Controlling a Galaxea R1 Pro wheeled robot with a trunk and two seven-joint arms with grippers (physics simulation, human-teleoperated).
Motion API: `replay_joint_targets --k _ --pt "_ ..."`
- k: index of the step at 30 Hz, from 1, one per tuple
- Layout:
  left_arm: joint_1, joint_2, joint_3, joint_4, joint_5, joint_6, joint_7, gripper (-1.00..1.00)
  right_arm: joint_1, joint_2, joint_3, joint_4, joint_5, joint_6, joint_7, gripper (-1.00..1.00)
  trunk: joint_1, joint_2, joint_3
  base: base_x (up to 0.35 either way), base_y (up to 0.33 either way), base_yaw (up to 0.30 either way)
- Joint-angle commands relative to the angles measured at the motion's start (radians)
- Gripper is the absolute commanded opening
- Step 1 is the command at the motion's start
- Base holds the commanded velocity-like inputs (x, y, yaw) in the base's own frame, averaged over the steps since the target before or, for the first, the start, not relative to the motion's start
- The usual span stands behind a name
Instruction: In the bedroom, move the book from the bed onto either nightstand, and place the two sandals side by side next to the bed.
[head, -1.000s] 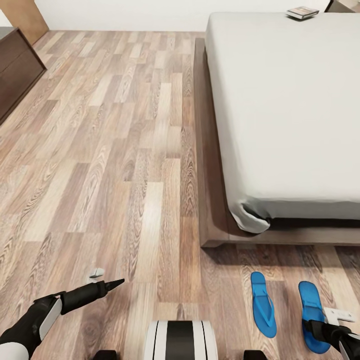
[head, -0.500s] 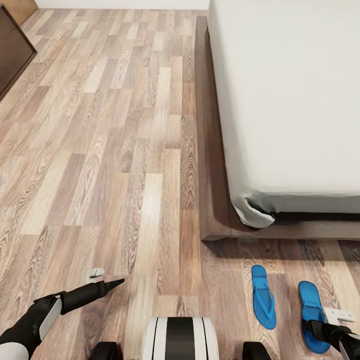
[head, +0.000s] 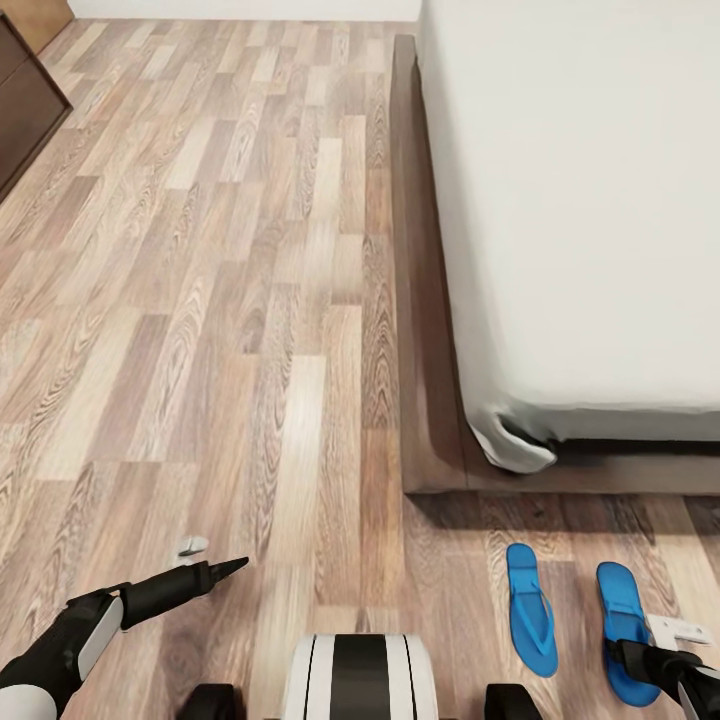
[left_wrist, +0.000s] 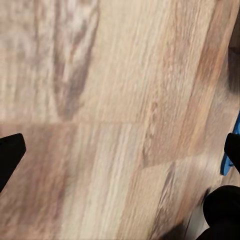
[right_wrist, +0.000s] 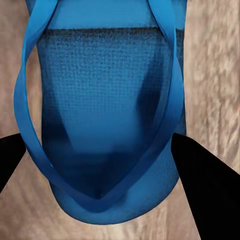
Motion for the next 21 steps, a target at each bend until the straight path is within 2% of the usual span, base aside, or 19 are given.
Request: replay_joint_targets --k 1,6,15,21 --pt "0.0 0.0 0.001 0.0 0.006 0.009 -0.002 1.0 0.0 0.001 -0.004 -0.002 0.011 0.004 0.009 -1.0 0.0 0.0 -0.001 0.183 0.136 0.0" --pt "0.0 0.0 0.001 0.0 0.006 0.009 -0.002 1.0 0.0 0.001 -0.004 -0.002 0.011 0.004 0.01 -1.0 0.0 0.0 -0.001 0.118 0.143 0.0" --pt "0.0 -0.001 0.0 0.0 0.005 0.009 -0.001 1.0 0.0 0.001 -0.004 -0.002 0.009 -0.013 0.008 -1.0 0.0 0.0 -0.001 0.005 0.009 0.0" --pt "0.0 -0.001 0.0 0.0 0.005 0.009 0.0 1.0 0.0 0.002 -0.004 0.001 0.006 -0.119 0.007 -1.0 0.0 0.0 -0.001 0.0 0.0 0.0"
